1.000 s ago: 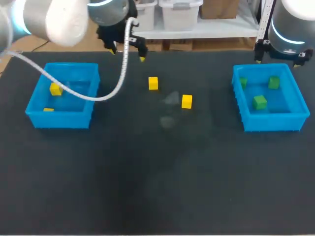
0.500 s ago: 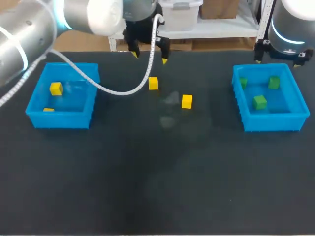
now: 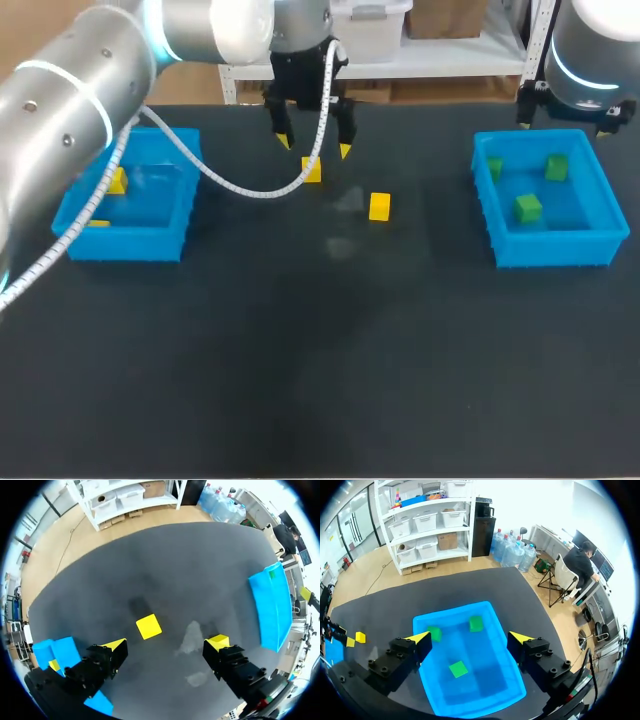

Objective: Put the green cubes in the right bin and the yellow cubes in the left bin.

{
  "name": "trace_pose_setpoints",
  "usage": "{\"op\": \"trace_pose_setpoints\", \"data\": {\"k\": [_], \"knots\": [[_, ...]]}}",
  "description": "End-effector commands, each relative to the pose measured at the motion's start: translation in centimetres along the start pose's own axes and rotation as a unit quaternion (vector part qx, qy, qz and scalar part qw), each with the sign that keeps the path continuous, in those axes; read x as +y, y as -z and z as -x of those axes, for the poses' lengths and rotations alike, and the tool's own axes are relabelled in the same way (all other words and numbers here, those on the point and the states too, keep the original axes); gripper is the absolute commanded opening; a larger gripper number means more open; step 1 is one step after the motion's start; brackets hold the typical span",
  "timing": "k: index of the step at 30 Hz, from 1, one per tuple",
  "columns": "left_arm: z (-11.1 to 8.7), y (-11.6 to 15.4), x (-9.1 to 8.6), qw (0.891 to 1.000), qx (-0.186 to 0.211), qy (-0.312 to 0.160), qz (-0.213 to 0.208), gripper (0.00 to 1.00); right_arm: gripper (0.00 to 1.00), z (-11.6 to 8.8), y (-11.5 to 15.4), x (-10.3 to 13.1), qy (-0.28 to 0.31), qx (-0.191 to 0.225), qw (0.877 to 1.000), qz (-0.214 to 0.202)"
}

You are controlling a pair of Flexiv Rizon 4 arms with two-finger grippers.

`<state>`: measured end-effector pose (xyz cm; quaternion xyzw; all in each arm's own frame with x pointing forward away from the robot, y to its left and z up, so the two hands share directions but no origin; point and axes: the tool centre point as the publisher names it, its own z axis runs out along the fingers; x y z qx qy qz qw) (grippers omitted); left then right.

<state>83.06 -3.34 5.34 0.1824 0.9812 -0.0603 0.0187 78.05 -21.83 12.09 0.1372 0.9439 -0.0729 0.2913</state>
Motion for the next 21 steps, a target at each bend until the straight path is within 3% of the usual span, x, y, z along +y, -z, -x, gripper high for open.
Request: {"op": "trace_pose_setpoints", "data": {"k": [1, 15, 21], "knots": [[0.3, -0.8, 0.4, 1.000, 0.007, 0.008, -0.007, 1.00, 1.00, -0.2, 0.1, -0.1, -0.001, -0.003, 1.000, 0.001], [-0.2, -3.5, 0.8, 0.999, 0.018, 0.043, -0.011, 1.00, 1.00, -0.2, 0.1, -0.1, -0.001, -0.003, 1.000, 0.001], [0.0, -4.1, 0.7, 0.995, 0.013, 0.085, -0.040, 1.00, 1.00, -0.2, 0.1, -0.1, -0.001, -0.003, 1.000, 0.001]]}}
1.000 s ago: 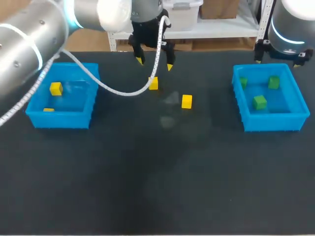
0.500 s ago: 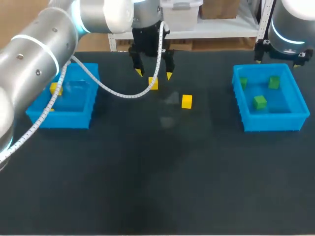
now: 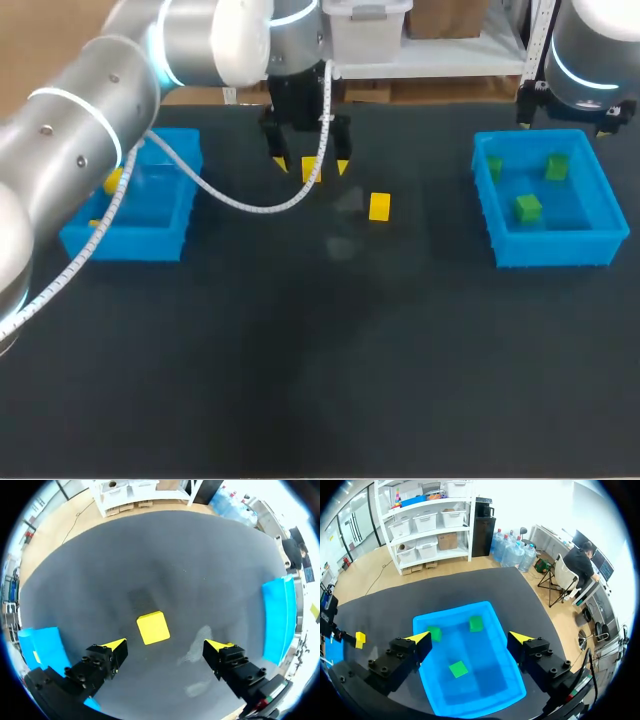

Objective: Put the green cubes in the right bin and the yellow cubes in the left bin.

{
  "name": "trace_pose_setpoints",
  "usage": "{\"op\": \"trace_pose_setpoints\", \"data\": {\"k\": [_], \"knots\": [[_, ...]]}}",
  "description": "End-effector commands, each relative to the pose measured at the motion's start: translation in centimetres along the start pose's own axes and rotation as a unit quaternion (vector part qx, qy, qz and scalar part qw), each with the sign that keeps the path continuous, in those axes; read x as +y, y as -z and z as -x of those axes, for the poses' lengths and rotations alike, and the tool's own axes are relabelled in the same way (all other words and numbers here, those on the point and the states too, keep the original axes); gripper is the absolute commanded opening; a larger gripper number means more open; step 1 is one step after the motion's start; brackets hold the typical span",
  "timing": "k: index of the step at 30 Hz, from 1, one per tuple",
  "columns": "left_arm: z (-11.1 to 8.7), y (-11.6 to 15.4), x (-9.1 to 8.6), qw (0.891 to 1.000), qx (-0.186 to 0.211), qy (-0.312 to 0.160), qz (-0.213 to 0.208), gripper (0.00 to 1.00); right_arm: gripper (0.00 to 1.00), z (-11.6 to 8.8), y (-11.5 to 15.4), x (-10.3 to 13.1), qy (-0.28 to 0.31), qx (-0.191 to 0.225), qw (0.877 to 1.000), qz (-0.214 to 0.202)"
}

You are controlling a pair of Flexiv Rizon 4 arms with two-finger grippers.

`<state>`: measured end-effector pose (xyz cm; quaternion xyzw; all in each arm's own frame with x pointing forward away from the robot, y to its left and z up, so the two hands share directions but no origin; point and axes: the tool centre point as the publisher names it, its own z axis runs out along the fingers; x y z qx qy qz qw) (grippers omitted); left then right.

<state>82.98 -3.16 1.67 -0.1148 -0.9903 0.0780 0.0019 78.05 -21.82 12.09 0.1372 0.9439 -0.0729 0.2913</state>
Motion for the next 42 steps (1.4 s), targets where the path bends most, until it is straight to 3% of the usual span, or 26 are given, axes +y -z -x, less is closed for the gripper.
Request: {"op": "trace_pose_setpoints", "data": {"k": [1, 8, 21, 32, 39, 40, 41, 42], "knots": [[0.5, -0.6, -0.1, 0.999, 0.002, 0.025, -0.028, 1.00, 1.00, -0.2, 0.1, -0.1, -0.001, -0.003, 1.000, 0.001], [0.5, -1.7, -0.8, 0.998, 0.004, 0.048, -0.031, 1.00, 1.00, -0.2, 0.1, -0.1, -0.001, -0.003, 1.000, 0.001], [2.0, -3.2, 0.1, 0.997, -0.002, 0.074, -0.004, 1.00, 1.00, -0.2, 0.1, -0.1, -0.001, -0.003, 1.000, 0.001], [2.4, -3.8, -0.2, 0.994, -0.068, 0.085, 0.024, 1.00, 1.00, -0.2, 0.1, -0.1, -0.001, -0.003, 1.000, 0.001], [2.5, -3.9, -0.4, 0.993, -0.073, 0.090, 0.029, 1.00, 1.00, -0.2, 0.1, -0.1, -0.001, -0.003, 1.000, 0.001], [2.5, -3.9, -0.4, 0.993, -0.072, 0.090, 0.030, 0.46, 1.00, -0.2, 0.1, -0.1, -0.001, -0.003, 1.000, 0.001], [2.5, -3.9, -0.3, 0.993, -0.074, 0.090, 0.034, 0.10, 1.00, -0.2, 0.1, -0.1, -0.001, -0.003, 1.000, 0.001], [2.5, -3.9, -0.2, 0.993, -0.075, 0.089, 0.036, 0.00, 1.00, -0.2, 0.1, -0.1, -0.001, -0.003, 1.000, 0.001]]}}
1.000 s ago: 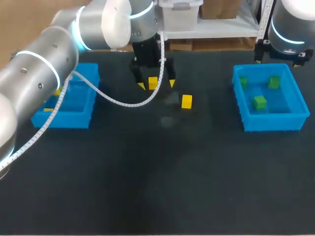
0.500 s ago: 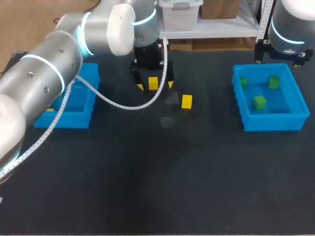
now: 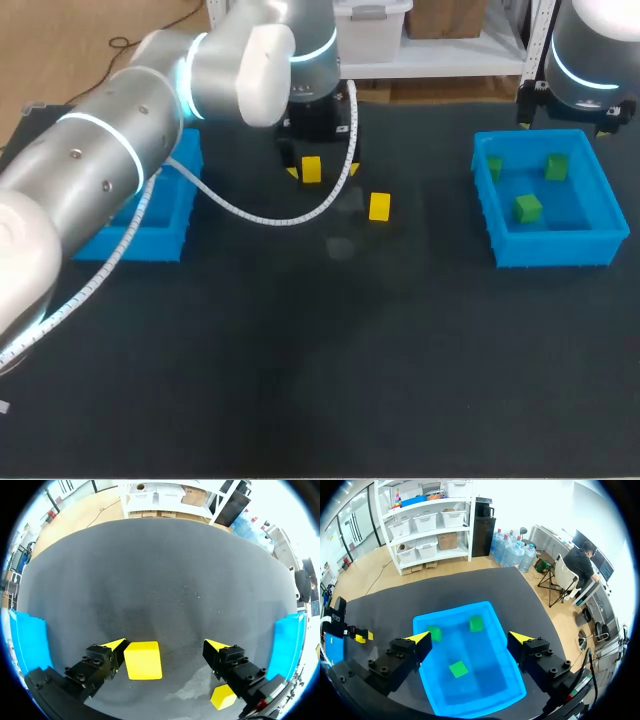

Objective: Put the green cubes in the right bin and the yellow cubes in the left bin.

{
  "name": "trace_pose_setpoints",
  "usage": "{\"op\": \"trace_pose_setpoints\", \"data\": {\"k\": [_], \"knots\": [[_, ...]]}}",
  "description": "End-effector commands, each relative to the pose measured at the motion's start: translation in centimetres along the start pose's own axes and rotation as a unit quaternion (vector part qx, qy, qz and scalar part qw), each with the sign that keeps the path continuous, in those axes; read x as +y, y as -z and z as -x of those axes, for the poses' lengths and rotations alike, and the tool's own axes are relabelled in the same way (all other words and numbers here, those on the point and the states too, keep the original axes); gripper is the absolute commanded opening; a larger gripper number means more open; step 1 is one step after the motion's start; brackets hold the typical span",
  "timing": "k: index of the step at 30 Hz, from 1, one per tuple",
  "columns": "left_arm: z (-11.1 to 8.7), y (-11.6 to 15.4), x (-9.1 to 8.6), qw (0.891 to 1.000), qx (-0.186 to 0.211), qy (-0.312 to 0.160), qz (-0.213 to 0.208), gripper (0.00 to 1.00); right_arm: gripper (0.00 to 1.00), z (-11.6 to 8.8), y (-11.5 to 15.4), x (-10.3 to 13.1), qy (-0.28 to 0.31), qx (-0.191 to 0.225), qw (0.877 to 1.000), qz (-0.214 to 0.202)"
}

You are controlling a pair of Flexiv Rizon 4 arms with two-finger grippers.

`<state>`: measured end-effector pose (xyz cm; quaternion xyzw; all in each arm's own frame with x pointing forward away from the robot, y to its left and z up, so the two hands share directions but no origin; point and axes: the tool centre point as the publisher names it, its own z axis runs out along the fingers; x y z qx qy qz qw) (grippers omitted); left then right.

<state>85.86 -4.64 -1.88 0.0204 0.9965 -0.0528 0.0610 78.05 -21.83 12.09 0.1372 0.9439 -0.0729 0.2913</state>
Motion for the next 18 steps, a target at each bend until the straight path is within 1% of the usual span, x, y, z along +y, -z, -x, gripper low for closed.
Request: {"op": "trace_pose_setpoints", "data": {"k": [1, 10, 12, 15, 18], "knots": [[-0.7, -0.2, 0.2, 1.000, -0.008, -0.001, 0.006, 0.00, 1.00, -0.2, 0.1, -0.1, -0.001, -0.003, 1.000, 0.001], [-1.2, -0.7, 0.6, 1.000, -0.015, 0.001, 0.014, 0.00, 1.00, -0.2, 0.1, -0.1, -0.001, -0.003, 1.000, 0.001], [-1.7, -0.5, 0.4, 1.000, -0.021, -0.007, 0.011, 0.00, 1.00, -0.2, 0.1, -0.1, -0.001, -0.003, 1.000, 0.001], [-3.0, 0.3, -0.3, 0.999, -0.029, -0.043, 0.009, 0.00, 1.00, -0.2, 0.1, -0.1, -0.001, -0.003, 1.000, 0.001], [-4.3, 3.1, -0.7, 0.994, -0.059, -0.089, -0.002, 0.00, 1.00, -0.2, 0.1, -0.1, -0.001, -0.003, 1.000, 0.001]]}}
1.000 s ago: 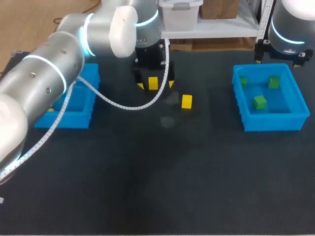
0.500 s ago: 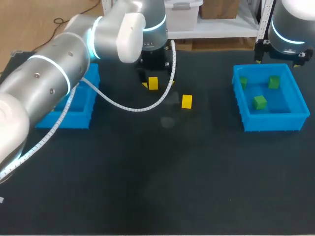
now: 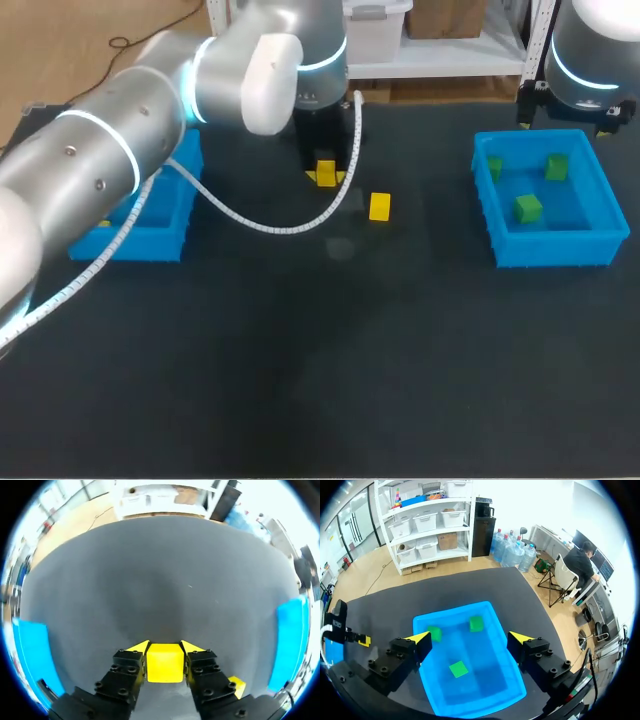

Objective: Put the green cubes in the right bin and the yellow cubes in the left bin.

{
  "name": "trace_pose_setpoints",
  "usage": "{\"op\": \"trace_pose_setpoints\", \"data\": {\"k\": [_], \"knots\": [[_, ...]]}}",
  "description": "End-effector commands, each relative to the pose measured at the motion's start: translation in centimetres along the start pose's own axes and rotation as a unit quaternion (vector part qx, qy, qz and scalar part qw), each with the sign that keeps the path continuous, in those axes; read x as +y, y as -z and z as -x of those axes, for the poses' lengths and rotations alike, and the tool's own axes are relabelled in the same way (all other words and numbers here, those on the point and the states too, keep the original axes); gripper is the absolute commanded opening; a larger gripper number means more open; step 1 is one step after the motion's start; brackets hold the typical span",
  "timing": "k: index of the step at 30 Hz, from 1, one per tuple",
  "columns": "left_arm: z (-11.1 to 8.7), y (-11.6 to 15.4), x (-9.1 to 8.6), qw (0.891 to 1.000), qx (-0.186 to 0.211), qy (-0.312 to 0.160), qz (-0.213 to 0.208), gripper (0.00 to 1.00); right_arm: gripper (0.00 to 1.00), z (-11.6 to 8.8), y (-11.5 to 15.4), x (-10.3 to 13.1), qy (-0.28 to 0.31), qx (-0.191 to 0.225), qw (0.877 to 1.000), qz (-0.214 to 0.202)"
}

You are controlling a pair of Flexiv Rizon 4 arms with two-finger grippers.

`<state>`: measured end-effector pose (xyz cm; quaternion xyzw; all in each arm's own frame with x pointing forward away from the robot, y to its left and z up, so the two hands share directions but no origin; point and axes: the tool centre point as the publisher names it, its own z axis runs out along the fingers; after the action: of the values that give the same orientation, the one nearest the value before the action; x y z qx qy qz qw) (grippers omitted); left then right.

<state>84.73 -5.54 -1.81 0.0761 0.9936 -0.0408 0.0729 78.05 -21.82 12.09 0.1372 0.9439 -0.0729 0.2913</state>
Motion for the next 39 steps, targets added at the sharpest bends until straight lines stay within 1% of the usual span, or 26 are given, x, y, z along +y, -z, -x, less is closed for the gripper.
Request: {"op": "trace_pose_setpoints", "data": {"k": [1, 2, 4, 6, 7, 10, 13, 14, 16, 19, 25, 28, 31, 33, 35, 36, 37, 39], "knots": [[-3.4, 4.1, 0.0, 0.997, -0.061, -0.047, -0.013, 0.00, 1.00, -0.2, 0.1, -0.1, -0.001, -0.003, 1.000, 0.001], [-3.4, 4.6, 0.2, 0.996, -0.067, -0.050, -0.016, 0.00, 1.00, -0.2, 0.1, -0.1, -0.001, -0.003, 1.000, 0.001], [-3.9, 7.9, 1.0, 0.993, -0.095, -0.068, -0.021, 0.00, 1.00, -0.2, 0.1, -0.1, -0.001, -0.003, 1.000, 0.001], [-4.0, 10.2, 2.1, 0.990, -0.115, -0.080, -0.015, 0.00, 1.00, -0.2, 0.1, -0.1, -0.001, -0.003, 1.000, 0.001], [-4.1, 11.4, 2.8, 0.989, -0.123, -0.081, -0.014, 0.00, 1.00, -0.2, 0.1, -0.1, -0.001, -0.003, 1.000, 0.001], [-4.4, 14.2, 5.6, 0.986, -0.143, -0.085, 0.011, 0.00, 1.00, -0.2, 0.1, -0.1, -0.001, -0.003, 1.000, 0.001], [-5.1, 15.9, 8.9, 0.984, -0.155, -0.074, 0.045, 0.00, 1.00, -0.2, 0.1, -0.1, -0.001, -0.003, 1.000, 0.001], [-5.3, 16.2, 10.1, 0.985, -0.155, -0.063, 0.049, 0.00, 1.00, -0.2, 0.1, -0.1, -0.001, -0.003, 1.000, 0.001], [-6.1, 16.8, 12.6, 0.986, -0.153, -0.038, 0.055, 0.00, 1.00, -0.2, 0.1, -0.1, -0.001, -0.003, 1.000, 0.001], [-7.4, 17.6, 16.0, 0.986, -0.156, -0.003, 0.066, 0.00, 1.00, -0.2, 0.1, -0.1, -0.001, -0.003, 1.000, 0.001], [-10.3, 18.0, 21.0, 0.984, -0.148, 0.053, 0.083, 0.00, 1.00, -0.2, 0.1, -0.1, -0.001, -0.003, 1.000, 0.001], [-11.7, 17.6, 23.3, 0.982, -0.139, 0.077, 0.101, 0.00, 1.00, -0.2, 0.1, -0.1, -0.001, -0.003, 1.000, 0.001], [-12.7, 16.7, 25.1, 0.980, -0.132, 0.097, 0.117, 0.00, 1.00, -0.2, 0.1, -0.1, -0.001, -0.003, 1.000, 0.001], [-12.9, 15.8, 26.1, 0.978, -0.126, 0.106, 0.126, 0.00, 1.00, -0.2, 0.1, -0.1, -0.001, -0.003, 1.000, 0.001], [-12.8, 15.3, 26.5, 0.979, -0.121, 0.116, 0.116, 0.00, 1.00, -0.2, 0.1, -0.1, -0.001, -0.003, 1.000, 0.001], [-12.7, 15.2, 26.5, 0.979, -0.123, 0.113, 0.118, 0.80, 1.00, -0.2, 0.1, -0.1, -0.001, -0.003, 1.000, 0.001], [-12.5, 15.2, 26.4, 0.979, -0.126, 0.110, 0.118, 1.00, 1.00, -0.2, 0.1, -0.1, -0.001, -0.003, 1.000, 0.001], [-12.0, 15.3, 25.9, 0.979, -0.133, 0.102, 0.117, 1.00, 1.00, -0.2, 0.1, -0.1, -0.001, -0.003, 1.000, 0.001]]}}
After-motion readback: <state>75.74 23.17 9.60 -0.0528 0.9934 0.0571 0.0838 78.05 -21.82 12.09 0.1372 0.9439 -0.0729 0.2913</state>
